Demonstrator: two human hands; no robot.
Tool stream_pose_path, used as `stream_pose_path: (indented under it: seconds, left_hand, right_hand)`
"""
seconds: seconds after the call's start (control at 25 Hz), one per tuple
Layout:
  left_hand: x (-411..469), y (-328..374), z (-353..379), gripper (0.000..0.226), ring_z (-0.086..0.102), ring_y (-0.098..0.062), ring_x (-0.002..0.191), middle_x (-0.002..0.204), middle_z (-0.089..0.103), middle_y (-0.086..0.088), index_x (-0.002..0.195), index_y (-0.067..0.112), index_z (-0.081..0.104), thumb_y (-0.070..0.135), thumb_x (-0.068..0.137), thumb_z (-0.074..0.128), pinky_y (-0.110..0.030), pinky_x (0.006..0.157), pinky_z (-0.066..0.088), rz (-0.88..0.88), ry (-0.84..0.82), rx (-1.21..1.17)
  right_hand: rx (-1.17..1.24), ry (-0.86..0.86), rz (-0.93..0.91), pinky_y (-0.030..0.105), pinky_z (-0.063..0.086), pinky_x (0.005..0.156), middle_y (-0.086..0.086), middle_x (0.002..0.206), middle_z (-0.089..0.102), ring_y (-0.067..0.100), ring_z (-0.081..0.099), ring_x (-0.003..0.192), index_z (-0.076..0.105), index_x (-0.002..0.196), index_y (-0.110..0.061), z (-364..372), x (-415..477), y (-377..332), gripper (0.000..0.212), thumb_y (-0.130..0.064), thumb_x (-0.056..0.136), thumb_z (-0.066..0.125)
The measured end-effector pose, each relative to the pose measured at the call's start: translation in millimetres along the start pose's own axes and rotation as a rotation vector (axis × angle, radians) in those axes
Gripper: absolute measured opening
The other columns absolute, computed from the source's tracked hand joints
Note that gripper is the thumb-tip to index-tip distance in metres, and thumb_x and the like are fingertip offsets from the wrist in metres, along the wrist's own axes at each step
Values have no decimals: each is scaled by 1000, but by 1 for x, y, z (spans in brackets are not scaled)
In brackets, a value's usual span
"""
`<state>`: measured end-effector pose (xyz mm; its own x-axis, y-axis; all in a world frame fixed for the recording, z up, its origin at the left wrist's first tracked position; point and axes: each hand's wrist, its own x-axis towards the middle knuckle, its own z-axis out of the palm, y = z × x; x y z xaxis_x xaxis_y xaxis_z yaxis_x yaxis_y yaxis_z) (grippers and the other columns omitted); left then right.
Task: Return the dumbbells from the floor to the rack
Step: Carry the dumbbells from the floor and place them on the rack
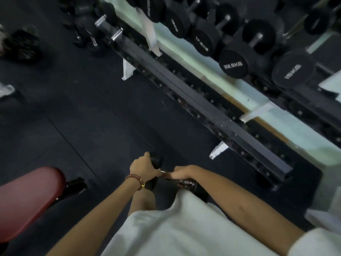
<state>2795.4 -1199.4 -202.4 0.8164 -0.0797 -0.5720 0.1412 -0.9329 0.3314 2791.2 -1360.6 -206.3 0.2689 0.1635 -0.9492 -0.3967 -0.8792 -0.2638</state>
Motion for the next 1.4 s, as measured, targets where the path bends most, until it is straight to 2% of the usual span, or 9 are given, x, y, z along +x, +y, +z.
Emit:
stream_pose_path:
  seconds: [0.16, 0.32, 0.52, 0.68, 0.8, 0.96, 1.16, 1.28, 1.4]
  left_hand:
    - [99, -15, -76, 72, 61, -22, 94, 107, 61, -4, 122, 12, 46, 46, 67, 76, -27, 71, 49, 44, -74, -3]
    - [200, -32, -164, 74, 61, -26, 101, 114, 62, -8, 122, 12, 45, 47, 66, 77, -31, 76, 49, 120, -86, 83]
    - [311, -45, -274, 74, 61, -29, 103, 116, 61, -11, 127, 9, 43, 43, 69, 75, -34, 78, 49, 162, -33, 132]
    - [394, -46, -328, 83, 63, -29, 100, 111, 63, -9, 136, 9, 36, 42, 70, 73, -36, 78, 51, 174, 27, 217]
    - [461, -48, -381, 77, 63, -30, 99, 110, 63, -10, 130, 8, 39, 41, 69, 74, -36, 77, 51, 123, 27, 207]
    - [528, -47, -433, 78, 62, -28, 99, 111, 62, -9, 134, 10, 34, 36, 71, 71, -33, 71, 48, 139, 95, 276]
    - [619, -53, -505, 80, 62, -28, 99, 109, 62, -8, 137, 9, 31, 32, 72, 70, -32, 65, 43, 348, 24, 426]
    - [666, -66, -551, 82, 62, -28, 101, 112, 62, -9, 136, 8, 31, 36, 71, 71, -34, 71, 48, 522, -7, 501]
    - [711, -74, -601, 83, 61, -28, 105, 118, 61, -7, 136, 11, 33, 42, 70, 72, -35, 79, 49, 704, -14, 613]
  right_hand:
    - [94, 65, 11, 32, 49, 64, 12, 81, 68, 24, 60, 61, 63, 87, -8, -69, 56, -69, 82, -85, 63, 46]
    - [193, 141, -40, 41, 50, 91, 7, 120, 64, 24, 62, 97, 58, 123, -22, -147, 101, -153, 92, -88, 61, 41]
    - [257, 157, -40, 28, 38, 52, 7, 62, 54, 18, 46, 48, 53, 73, -10, -258, 123, -249, 65, -74, 81, 41]
    - [309, 181, -32, 23, 35, 45, 4, 58, 50, 14, 47, 43, 51, 83, -9, -337, 169, -301, 60, -69, 84, 44]
    - [332, 156, -48, 23, 32, 45, 2, 49, 47, 11, 44, 32, 49, 62, -11, -408, 191, -346, 60, -66, 85, 47]
    - [386, 158, -65, 26, 36, 51, 2, 51, 49, 14, 43, 44, 48, 55, -13, -473, 224, -396, 56, -63, 77, 59]
    - [707, 225, -13, 33, 47, 71, 18, 79, 64, 19, 62, 69, 67, 97, -2, -520, 256, -462, 59, -58, 80, 61]
    - [889, 317, -63, 23, 38, 51, 3, 49, 51, 11, 46, 41, 53, 60, -10, -542, 272, -514, 47, -50, 81, 67]
    - [1040, 406, -27, 23, 38, 50, 3, 54, 51, 13, 47, 47, 51, 63, -13, -559, 289, -570, 33, -33, 80, 71]
